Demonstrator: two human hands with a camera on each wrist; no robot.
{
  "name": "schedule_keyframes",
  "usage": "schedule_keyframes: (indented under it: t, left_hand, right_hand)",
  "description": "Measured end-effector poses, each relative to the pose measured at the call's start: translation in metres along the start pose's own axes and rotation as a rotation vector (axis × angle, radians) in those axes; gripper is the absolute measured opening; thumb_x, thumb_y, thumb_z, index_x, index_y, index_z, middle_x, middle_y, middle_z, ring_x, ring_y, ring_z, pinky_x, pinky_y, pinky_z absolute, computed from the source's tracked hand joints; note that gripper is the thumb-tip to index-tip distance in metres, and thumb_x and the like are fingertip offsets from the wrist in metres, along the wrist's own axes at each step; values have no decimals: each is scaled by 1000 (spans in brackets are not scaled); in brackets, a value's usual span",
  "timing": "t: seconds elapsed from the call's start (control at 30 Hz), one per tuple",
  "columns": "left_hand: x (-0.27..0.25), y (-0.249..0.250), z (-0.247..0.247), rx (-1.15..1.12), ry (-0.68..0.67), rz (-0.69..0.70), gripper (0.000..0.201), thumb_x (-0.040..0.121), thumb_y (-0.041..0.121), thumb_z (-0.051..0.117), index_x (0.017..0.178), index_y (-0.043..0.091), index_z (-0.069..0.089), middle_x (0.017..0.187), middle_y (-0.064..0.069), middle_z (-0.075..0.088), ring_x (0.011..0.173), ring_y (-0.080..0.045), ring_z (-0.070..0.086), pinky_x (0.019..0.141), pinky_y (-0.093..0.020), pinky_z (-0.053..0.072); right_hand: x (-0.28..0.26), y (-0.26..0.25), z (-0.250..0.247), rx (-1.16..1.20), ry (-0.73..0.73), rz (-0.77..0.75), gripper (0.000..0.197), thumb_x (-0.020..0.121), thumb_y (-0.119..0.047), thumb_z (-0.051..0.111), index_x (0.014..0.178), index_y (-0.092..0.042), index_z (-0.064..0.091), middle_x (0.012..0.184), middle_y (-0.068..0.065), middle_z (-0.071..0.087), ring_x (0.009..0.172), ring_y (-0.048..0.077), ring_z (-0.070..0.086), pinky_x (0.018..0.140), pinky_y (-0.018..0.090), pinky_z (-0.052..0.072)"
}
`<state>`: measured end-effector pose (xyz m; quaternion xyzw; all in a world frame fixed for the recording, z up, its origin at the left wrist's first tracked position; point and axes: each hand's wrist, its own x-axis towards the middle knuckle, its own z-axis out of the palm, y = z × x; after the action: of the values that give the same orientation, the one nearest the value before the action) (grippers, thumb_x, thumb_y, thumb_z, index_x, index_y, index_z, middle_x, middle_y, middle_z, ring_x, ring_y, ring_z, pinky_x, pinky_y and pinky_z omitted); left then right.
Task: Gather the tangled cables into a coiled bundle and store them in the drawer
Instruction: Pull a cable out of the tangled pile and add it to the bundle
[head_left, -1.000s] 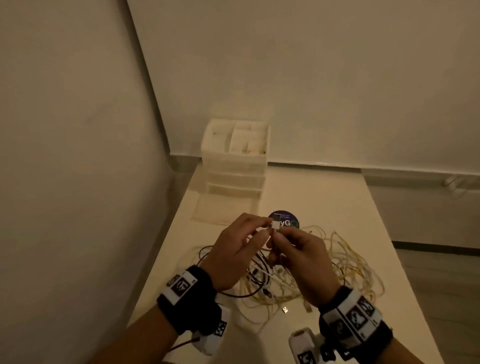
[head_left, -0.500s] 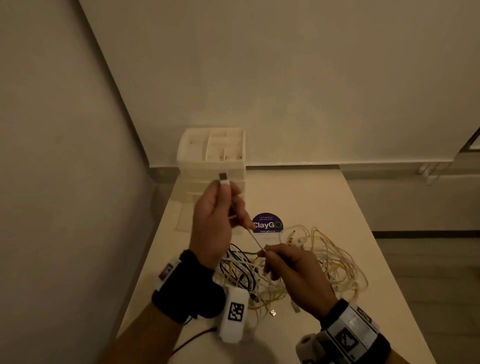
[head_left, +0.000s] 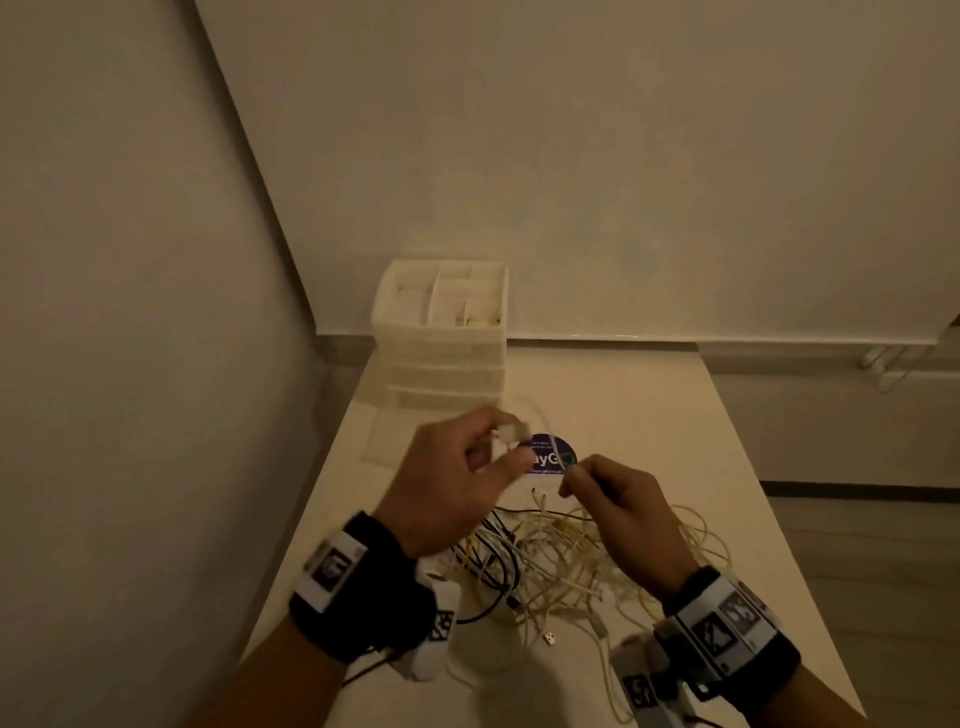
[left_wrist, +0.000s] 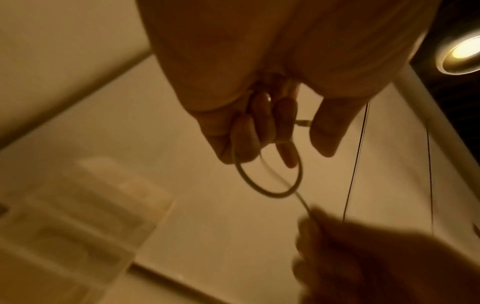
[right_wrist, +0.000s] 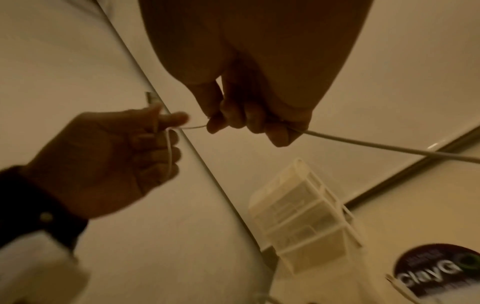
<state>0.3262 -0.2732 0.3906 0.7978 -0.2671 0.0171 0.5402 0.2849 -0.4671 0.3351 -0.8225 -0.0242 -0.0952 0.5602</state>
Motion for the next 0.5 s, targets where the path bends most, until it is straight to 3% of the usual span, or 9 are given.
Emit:
schedule_keyframes:
  t: [0.03, 0.07, 0.1, 0.17, 0.23, 0.33, 0.4, 0.5]
  left_hand:
    - [-1, 0, 12, -23, -9, -20, 16, 86, 22, 70, 102, 25, 67, 51, 5, 51, 47, -11, 47, 49, -31, 47]
    - [-1, 2, 21, -48, 7, -33, 24, 86, 18, 70, 110, 22, 66, 50, 10, 52, 46, -4, 47, 55, -16, 47]
    - [1, 2, 27, -40, 37, -22, 30, 87, 17, 70, 116, 21, 65, 50, 12, 49, 46, -3, 45, 53, -11, 40]
    - [8, 7, 36, 18, 47, 36, 37, 89, 22, 68, 125, 28, 61, 52, 10, 44, 47, -5, 41, 52, -15, 37]
    - [17, 8, 41, 36, 17, 49, 37, 91, 18, 65, 127, 28, 61, 51, 13, 47, 48, -3, 46, 53, -12, 38]
    - [31, 11, 44, 82, 37, 76, 21, 91, 9, 63, 108, 19, 69, 49, 13, 48, 47, 1, 49, 51, -9, 36]
    - [38, 7, 45, 135, 93, 107, 17, 85, 2, 64, 88, 18, 69, 54, 12, 54, 50, -1, 51, 51, -14, 36]
    - [48, 1, 45, 120, 192, 122, 17, 83, 1, 67, 80, 18, 69, 66, 4, 66, 57, -10, 59, 52, -26, 46]
  right_hand:
    - [4, -8, -1, 22, -4, -15, 29, 99, -16, 51, 73, -13, 64, 51, -17, 51, 48, 2, 41, 52, 12, 32]
    - [7, -13, -3, 61, -5, -23, 30, 99, -15, 50, 72, -15, 63, 51, -17, 51, 49, 1, 41, 53, 12, 33]
    - [10, -17, -4, 115, -2, -24, 32, 99, -15, 49, 70, -17, 62, 53, -16, 52, 50, 1, 42, 55, 12, 34]
    - [17, -23, -9, 246, 5, -5, 34, 99, -18, 50, 68, -11, 60, 57, -6, 49, 54, 11, 39, 56, 22, 34]
    - [24, -27, -13, 373, -5, 37, 34, 97, -21, 48, 70, 0, 56, 62, 14, 40, 54, 17, 32, 55, 29, 29]
    - [32, -30, -22, 460, -28, 95, 33, 100, -10, 43, 72, -1, 59, 58, 12, 39, 51, 16, 31, 54, 33, 25]
    - [31, -27, -30, 444, -42, 96, 30, 100, -7, 41, 79, 2, 61, 57, 7, 44, 53, 18, 35, 55, 32, 27]
    - [24, -15, -34, 360, -60, 63, 30, 100, -9, 43, 88, 8, 64, 64, 11, 55, 61, 24, 43, 59, 30, 36]
